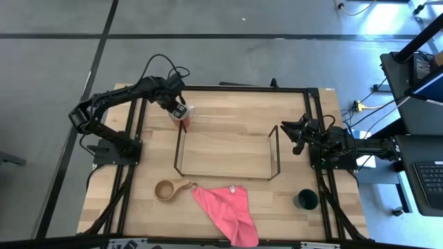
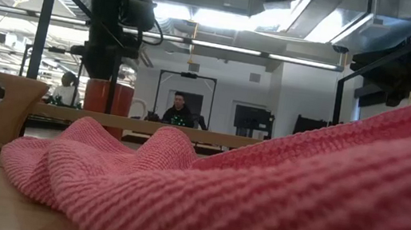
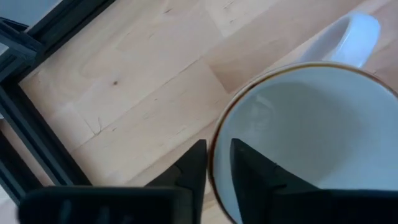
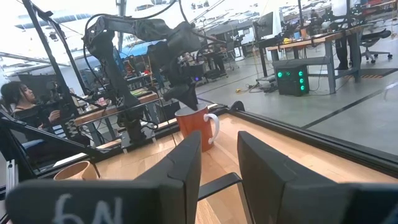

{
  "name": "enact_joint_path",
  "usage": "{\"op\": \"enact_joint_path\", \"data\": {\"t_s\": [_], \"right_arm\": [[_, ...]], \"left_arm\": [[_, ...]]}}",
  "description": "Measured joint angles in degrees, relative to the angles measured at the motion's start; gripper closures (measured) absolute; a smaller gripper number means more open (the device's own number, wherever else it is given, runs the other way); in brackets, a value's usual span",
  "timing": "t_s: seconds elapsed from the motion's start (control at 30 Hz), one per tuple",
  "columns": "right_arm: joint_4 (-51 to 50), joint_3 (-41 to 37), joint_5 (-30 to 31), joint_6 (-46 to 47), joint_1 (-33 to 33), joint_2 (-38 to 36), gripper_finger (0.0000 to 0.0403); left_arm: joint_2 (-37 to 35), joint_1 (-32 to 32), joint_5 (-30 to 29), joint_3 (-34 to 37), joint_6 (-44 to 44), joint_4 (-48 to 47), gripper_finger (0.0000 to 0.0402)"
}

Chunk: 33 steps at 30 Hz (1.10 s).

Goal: Stack small to large cups/mugs on shelf
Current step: Put orange mug on the shelf

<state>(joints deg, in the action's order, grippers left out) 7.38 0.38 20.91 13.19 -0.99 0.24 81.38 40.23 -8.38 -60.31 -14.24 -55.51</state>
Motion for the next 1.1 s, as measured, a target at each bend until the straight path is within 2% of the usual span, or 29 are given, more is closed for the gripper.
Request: {"op": "enact_joint_path", "data": {"t_s": [0.27, 0.7, 1.1], "right_arm": [[0.0, 0.0, 0.0, 0.0, 0.0, 0.0, 0.0297], [0.0, 0.0, 0.0, 0.1, 0.0, 0.0, 0.0297], [0.0, 0.0, 0.0, 0.0, 0.0, 0.0, 0.0297]], "left_arm": [[-0.1, 0.3, 0.7, 0.0, 0.1, 0.7, 0.039], [0.0, 2.5, 1.7, -0.3, -0.7, 1.1, 0.0395], [0.1, 4.8, 3.5, -6.3, -1.9, -0.2, 0.0399]]}}
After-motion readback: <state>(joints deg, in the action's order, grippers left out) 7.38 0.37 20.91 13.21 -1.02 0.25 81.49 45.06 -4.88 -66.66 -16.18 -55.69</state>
